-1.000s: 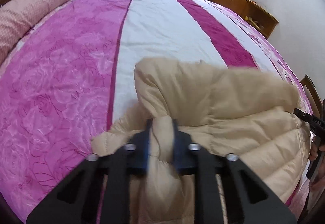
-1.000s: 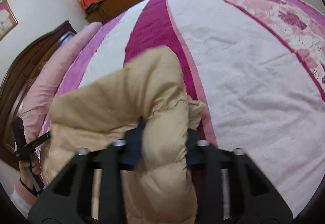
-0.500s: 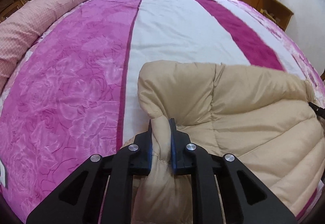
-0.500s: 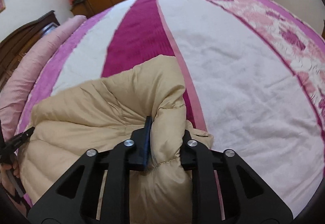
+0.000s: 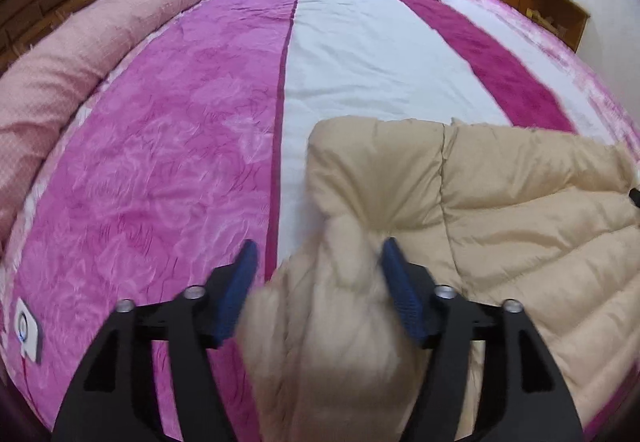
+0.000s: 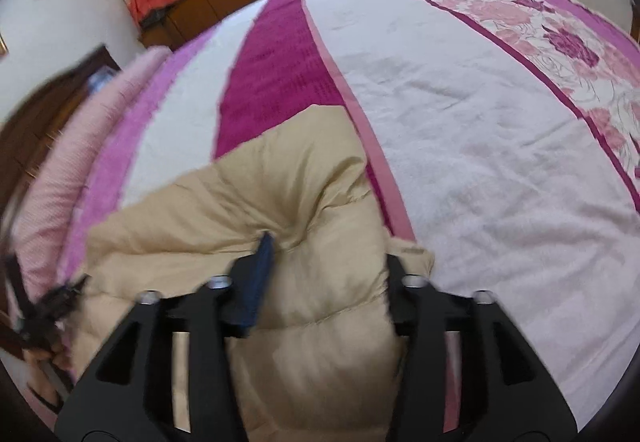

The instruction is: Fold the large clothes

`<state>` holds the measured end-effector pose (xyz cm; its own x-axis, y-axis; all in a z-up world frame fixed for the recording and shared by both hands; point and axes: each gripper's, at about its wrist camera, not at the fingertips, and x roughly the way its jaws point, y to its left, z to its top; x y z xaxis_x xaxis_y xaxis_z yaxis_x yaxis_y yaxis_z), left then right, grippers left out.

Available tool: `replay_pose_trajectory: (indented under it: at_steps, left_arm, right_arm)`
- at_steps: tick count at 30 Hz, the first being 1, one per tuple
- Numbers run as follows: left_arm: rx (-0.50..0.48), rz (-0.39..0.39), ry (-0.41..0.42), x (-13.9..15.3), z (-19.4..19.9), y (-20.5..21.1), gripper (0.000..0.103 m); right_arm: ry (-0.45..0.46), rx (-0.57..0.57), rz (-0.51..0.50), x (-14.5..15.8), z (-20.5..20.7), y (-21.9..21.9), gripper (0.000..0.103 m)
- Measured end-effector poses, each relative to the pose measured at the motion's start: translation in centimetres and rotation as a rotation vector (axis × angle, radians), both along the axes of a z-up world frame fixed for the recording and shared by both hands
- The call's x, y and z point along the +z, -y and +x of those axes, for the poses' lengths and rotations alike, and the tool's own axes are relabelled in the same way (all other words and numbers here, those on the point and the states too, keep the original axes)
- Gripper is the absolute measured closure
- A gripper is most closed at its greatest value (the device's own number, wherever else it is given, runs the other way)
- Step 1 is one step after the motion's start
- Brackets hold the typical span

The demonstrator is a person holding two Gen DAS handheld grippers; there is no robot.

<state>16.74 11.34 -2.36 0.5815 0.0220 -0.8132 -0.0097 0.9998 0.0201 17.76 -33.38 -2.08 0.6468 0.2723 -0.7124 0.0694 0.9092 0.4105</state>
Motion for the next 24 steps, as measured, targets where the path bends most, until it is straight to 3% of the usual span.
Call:
replay_pose_trajectory:
  at_steps: [5, 10, 19, 22, 24]
  left_arm:
    - [-0.013, -0.085, 0.006, 1.2, -3.7, -1.9, 0.021]
    - [0.025, -0.147, -0.029, 0.2, -6.7, -3.6, 0.019]
    - [0.071, -0.242, -0.048, -1.4, -9.2, -4.4, 0.015]
    - [0.047, -0.324, -0.082, -2.7, -9.1, -3.9, 0.015]
    - [0.025, -0.434, -0.12, -3.7, -8.7, -3.6, 0.015]
  right_arm:
    - [0.002, 0.009, -0.019, 1.0, -4.3, 0.9, 0.026]
    - [-0.058, 0.006, 0.011, -0.8, -7.0, 1.8, 0.021]
    - [-0.115, -0.035, 0.238, -4.6, -7.4, 3.3, 0.018]
    - [-0.118, -0.02, 0.27, -4.9, -6.8, 3.1, 0.016]
    - [-0.12, -0.009, 0.295, -5.0, -6.4, 2.9, 0.014]
